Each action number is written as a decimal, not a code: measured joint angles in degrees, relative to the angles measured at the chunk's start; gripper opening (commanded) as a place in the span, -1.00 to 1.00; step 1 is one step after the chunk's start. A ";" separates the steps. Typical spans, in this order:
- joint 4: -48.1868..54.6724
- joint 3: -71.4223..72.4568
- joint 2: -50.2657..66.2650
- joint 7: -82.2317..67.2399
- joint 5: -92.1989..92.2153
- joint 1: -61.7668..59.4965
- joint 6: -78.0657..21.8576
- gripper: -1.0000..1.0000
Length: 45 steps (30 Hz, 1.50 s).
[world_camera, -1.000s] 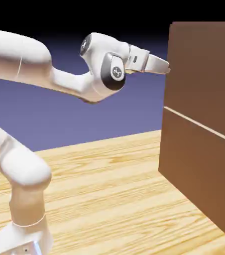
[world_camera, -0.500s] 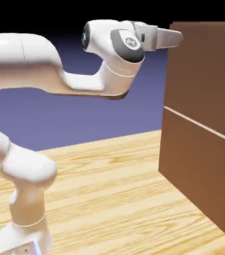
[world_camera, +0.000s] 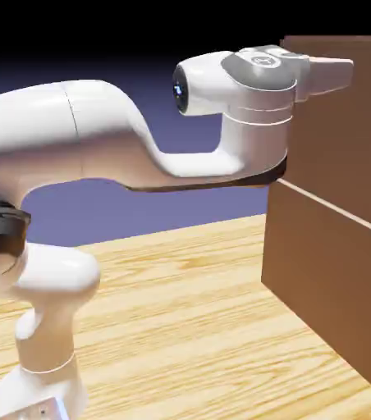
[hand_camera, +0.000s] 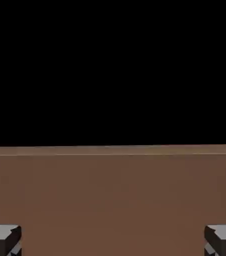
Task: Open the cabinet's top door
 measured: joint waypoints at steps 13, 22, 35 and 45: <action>12.81 -16.09 -4.23 22.44 -32.40 14.72 2.68 0.00; 24.85 -25.93 -4.09 27.92 -39.62 28.29 4.13 0.00; 5.86 -14.98 0.40 33.62 -39.55 9.19 -6.71 -1.00; -10.28 -1.10 3.25 35.98 -34.62 -11.58 -14.70 -1.00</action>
